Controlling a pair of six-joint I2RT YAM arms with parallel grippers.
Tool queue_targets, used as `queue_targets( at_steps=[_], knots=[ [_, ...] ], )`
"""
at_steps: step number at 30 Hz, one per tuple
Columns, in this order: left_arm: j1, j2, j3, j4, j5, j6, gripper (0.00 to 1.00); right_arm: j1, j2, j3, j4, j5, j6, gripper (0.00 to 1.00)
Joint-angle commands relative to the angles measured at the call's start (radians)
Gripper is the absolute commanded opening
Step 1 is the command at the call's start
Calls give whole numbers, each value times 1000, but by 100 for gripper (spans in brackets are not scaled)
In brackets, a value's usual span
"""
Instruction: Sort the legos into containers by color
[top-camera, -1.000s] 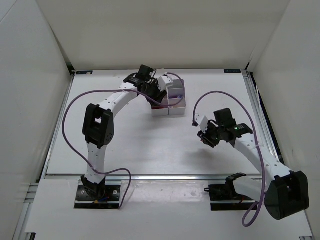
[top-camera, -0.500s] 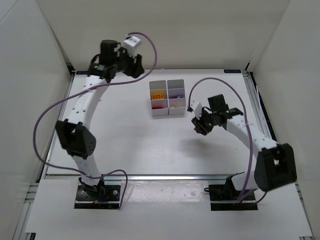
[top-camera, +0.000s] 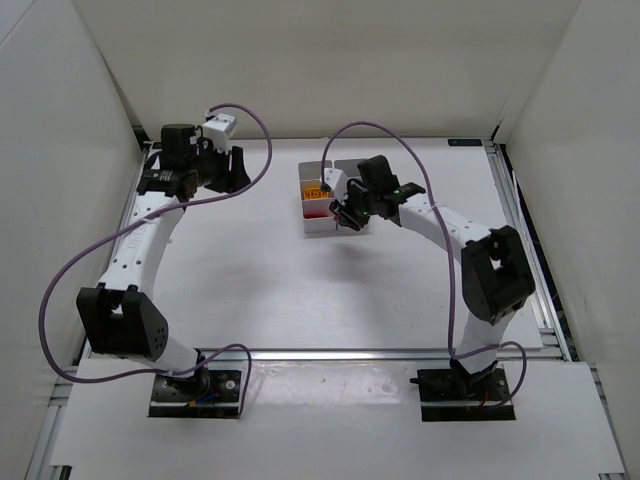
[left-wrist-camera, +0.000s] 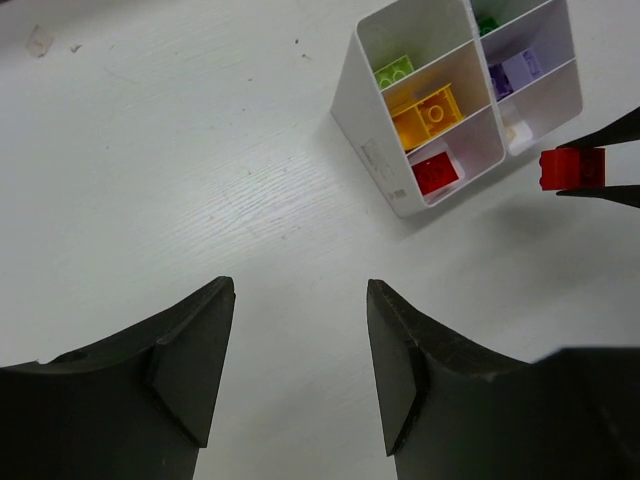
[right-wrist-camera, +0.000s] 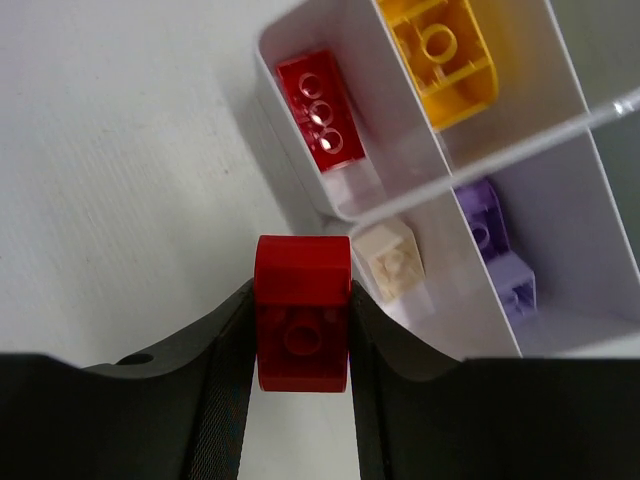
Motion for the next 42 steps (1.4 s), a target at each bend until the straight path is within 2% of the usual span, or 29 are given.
queue_targets(
  at_steps=[1, 12, 25, 38, 42],
  knots=[
    [31, -63, -4, -1, 8, 3, 66, 11, 34, 74, 3, -95, -123, 4],
    [42, -26, -1, 2, 36, 6, 66, 48, 125, 208, -21, -96, -270, 5],
    [42, 14, 36, 20, 50, -6, 66, 91, 252, 312, 9, -21, -318, 7],
    [40, 26, 34, 26, 60, -6, 66, 103, 270, 315, 69, 27, -310, 8],
    [42, 30, 34, 26, 60, -6, 66, 103, 277, 308, 86, 42, -314, 11]
  ],
)
